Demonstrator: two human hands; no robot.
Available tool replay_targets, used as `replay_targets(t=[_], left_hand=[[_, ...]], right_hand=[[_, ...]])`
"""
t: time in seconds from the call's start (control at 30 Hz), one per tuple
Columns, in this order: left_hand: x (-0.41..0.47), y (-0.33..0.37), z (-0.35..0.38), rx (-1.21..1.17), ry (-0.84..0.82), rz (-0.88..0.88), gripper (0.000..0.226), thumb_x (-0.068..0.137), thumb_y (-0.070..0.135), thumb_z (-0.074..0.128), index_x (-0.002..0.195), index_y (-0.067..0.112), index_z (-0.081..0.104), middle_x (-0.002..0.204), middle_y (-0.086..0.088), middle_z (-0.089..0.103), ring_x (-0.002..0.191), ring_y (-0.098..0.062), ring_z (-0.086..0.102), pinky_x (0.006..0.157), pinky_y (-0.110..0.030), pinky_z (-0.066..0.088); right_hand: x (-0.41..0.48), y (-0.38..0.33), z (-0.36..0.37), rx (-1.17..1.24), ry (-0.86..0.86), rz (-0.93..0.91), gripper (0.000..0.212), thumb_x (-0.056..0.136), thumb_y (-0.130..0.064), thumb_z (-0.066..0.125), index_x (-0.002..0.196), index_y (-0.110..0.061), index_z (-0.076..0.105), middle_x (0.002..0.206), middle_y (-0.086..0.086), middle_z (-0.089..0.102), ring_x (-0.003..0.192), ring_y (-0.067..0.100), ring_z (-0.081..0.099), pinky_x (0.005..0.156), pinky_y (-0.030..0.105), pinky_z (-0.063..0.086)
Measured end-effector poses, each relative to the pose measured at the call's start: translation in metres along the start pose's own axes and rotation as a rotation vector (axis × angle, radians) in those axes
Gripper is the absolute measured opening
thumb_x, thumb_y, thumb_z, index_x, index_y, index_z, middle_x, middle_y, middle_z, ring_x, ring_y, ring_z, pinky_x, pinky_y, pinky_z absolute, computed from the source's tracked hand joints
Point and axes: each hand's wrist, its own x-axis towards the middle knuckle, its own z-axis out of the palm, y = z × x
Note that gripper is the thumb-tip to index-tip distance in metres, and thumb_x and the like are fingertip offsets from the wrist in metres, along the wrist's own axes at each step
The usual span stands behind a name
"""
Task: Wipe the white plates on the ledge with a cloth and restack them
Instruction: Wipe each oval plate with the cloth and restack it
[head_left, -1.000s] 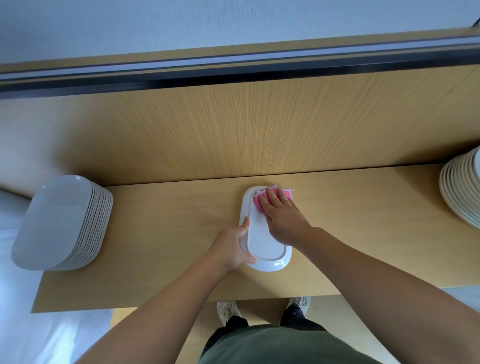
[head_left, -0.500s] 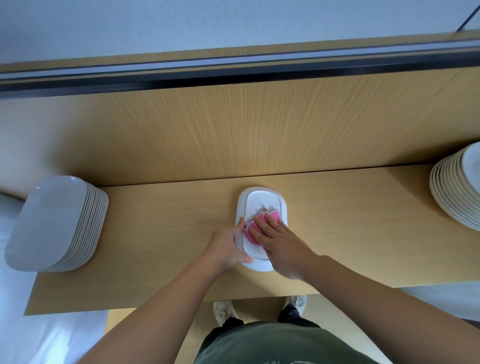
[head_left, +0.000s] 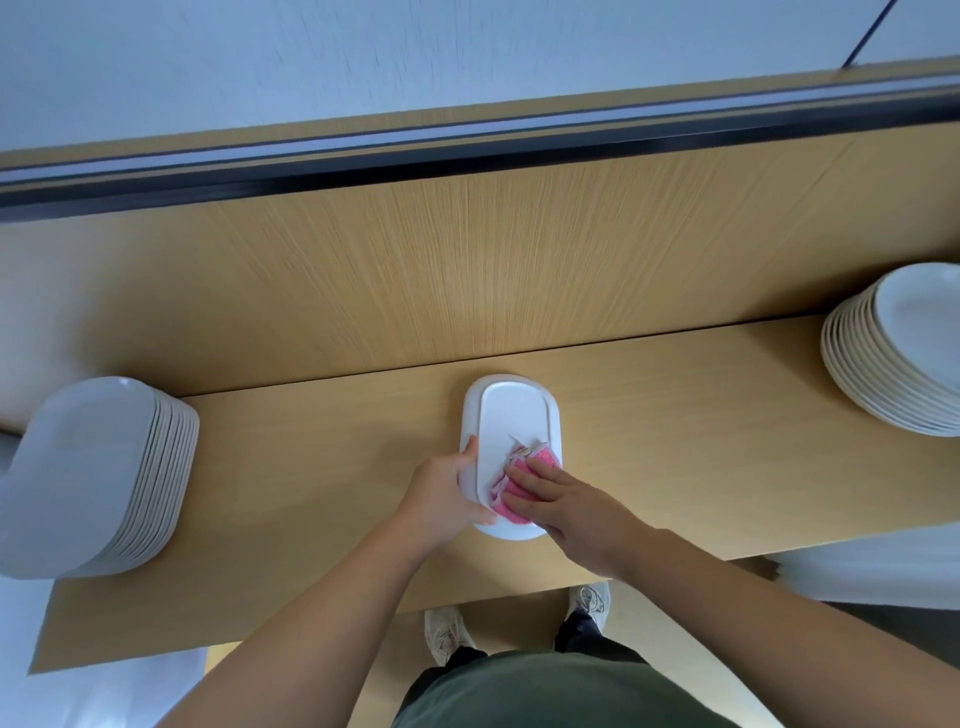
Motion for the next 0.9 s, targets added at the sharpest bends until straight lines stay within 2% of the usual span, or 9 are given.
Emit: replay_targets(t=[0.07,0.17,0.23,0.4,0.53,0.6,0.7,0.83,0.9], left_hand=[[0.000,0.000,-0.001,0.011,0.003,0.021,0.110,0.062,0.010,0.088,0.151,0.022,0.024,0.123,0.001,0.061,0.112,-0.018,0.058,0.088,-0.035,0.055],[-0.002,0.002,0.000,0.015,-0.006,0.070,0.107,0.065,0.010,0.084,0.151,0.029,0.023,0.127,0.006,0.058,0.115,-0.015,0.056,0.091,-0.029,0.052],[-0.005,0.003,0.001,-0.050,-0.002,0.081,0.102,0.068,0.007,0.081,0.150,0.033,0.026,0.126,0.012,0.056,0.114,-0.011,0.054,0.087,-0.021,0.049],[-0.010,0.010,0.002,-0.249,0.032,0.096,0.098,0.067,0.012,0.078,0.148,0.038,0.029,0.123,0.012,0.060,0.113,-0.012,0.058,0.089,-0.030,0.052],[-0.022,0.032,0.006,-0.377,0.100,0.046,0.086,0.076,0.000,0.073,0.147,0.024,0.030,0.123,0.006,0.061,0.110,-0.013,0.060,0.085,-0.025,0.051],[-0.028,0.043,0.013,-0.417,0.189,0.007,0.067,0.078,-0.002,0.070,0.138,0.014,0.045,0.118,0.003,0.064,0.106,-0.014,0.062,0.085,-0.028,0.053],[-0.035,0.055,0.023,-0.464,0.322,-0.050,0.035,0.082,0.003,0.069,0.113,0.016,0.061,0.107,0.001,0.068,0.098,-0.018,0.065,0.077,-0.025,0.053],[-0.047,0.069,0.034,-0.500,0.462,-0.085,0.022,0.088,0.007,0.061,0.107,0.019,0.063,0.101,0.003,0.071,0.095,-0.018,0.066,0.071,-0.023,0.050],[-0.057,0.073,0.033,-0.432,0.545,-0.109,0.020,0.091,0.015,0.058,0.108,0.025,0.062,0.097,0.008,0.071,0.089,-0.013,0.066,0.064,-0.021,0.048]], right_hand=[[-0.007,0.003,0.000,0.024,0.066,0.018,0.048,0.097,-0.006,0.050,0.143,-0.019,0.047,0.155,-0.001,0.031,0.145,0.021,0.010,0.118,0.041,0.010],[-0.015,0.008,-0.001,-0.004,0.194,0.016,0.051,0.083,0.004,0.067,0.129,-0.017,0.063,0.142,0.003,0.053,0.136,0.025,0.041,0.103,0.048,0.045],[-0.017,0.007,-0.006,-0.006,0.256,0.010,0.053,0.075,0.009,0.073,0.122,-0.014,0.068,0.132,0.007,0.062,0.125,0.029,0.056,0.095,0.048,0.052],[-0.021,0.007,-0.033,0.053,0.451,0.016,0.049,0.082,0.009,0.067,0.126,-0.012,0.065,0.129,0.007,0.063,0.120,0.027,0.059,0.097,0.038,0.052],[-0.027,0.019,-0.057,0.124,0.494,-0.037,0.047,0.084,0.010,0.064,0.126,-0.010,0.064,0.133,0.004,0.060,0.121,0.022,0.059,0.095,0.038,0.053],[-0.031,0.029,-0.067,0.151,0.492,-0.068,0.046,0.086,0.009,0.062,0.128,-0.011,0.063,0.137,0.002,0.058,0.125,0.018,0.055,0.097,0.037,0.051],[-0.037,0.042,-0.080,0.182,0.469,-0.121,0.048,0.090,0.008,0.058,0.133,-0.013,0.059,0.142,0.000,0.054,0.134,0.013,0.047,0.104,0.035,0.046],[-0.040,0.051,-0.102,0.233,0.470,-0.201,0.055,0.089,0.010,0.057,0.137,-0.017,0.055,0.143,-0.009,0.051,0.133,0.000,0.043,0.109,0.015,0.033],[-0.036,0.051,-0.110,0.247,0.468,-0.243,0.053,0.090,0.009,0.057,0.137,-0.016,0.054,0.142,-0.011,0.051,0.132,-0.003,0.043,0.109,0.012,0.031]])
